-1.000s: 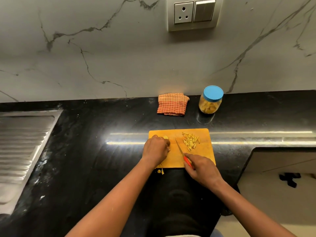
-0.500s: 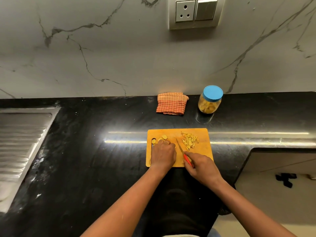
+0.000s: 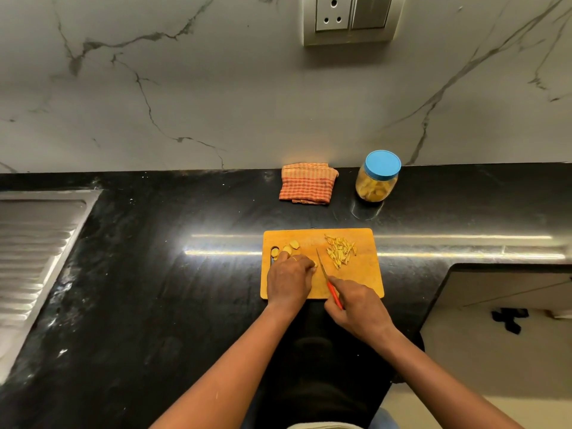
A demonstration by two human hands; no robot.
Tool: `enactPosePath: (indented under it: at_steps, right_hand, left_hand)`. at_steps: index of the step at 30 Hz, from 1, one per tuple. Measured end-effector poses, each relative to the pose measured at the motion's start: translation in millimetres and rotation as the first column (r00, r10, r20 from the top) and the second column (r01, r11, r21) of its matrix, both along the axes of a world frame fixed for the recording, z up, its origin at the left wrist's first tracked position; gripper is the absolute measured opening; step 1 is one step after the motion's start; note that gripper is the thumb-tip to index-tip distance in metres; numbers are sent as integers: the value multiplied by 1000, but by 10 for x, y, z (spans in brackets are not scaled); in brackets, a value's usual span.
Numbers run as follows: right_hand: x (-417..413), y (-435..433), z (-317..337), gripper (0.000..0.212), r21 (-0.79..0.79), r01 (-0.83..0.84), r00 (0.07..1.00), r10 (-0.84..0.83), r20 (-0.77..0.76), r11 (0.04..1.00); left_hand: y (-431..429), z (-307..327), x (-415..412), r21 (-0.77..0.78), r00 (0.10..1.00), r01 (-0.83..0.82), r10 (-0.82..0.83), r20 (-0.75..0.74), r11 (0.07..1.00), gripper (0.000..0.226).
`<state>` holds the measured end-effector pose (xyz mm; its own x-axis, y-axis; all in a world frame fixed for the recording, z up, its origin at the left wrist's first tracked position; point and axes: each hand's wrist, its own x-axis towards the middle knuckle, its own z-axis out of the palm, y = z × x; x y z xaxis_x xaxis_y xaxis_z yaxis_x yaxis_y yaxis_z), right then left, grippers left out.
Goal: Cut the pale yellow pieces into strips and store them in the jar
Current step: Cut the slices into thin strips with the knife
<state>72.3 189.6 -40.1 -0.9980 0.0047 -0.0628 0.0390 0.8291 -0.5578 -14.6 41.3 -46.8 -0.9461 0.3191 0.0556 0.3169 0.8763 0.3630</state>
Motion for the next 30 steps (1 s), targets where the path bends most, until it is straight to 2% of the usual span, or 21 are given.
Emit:
enactPosePath:
  at_steps: [3, 9, 19, 24, 30]
  right_hand:
    - [8, -16, 4, 52, -18, -26, 1000, 26, -12, 1000]
    - [22, -39, -3, 50, -8, -63, 997, 63, -35, 998]
    - [-109, -108, 29, 49, 141, -166, 986, 162, 42, 976]
    - [-251, -111, 30, 48, 234, -199, 980, 192, 50, 952]
    - [7, 22, -1, 52, 180, -187, 982, 181, 47, 966]
  left_hand:
    - [-24, 20, -23, 48, 999, -19, 17, 44, 999, 15]
    - [-69, 13, -45, 56, 999, 21, -22, 34, 998, 15]
    - [-61, -1, -63, 21, 999, 52, -52, 6, 998, 13]
    - [-61, 16, -77, 7, 998, 51, -51, 39, 999, 16]
    - [-74, 0, -100, 22, 999, 22, -23, 48, 1000, 17]
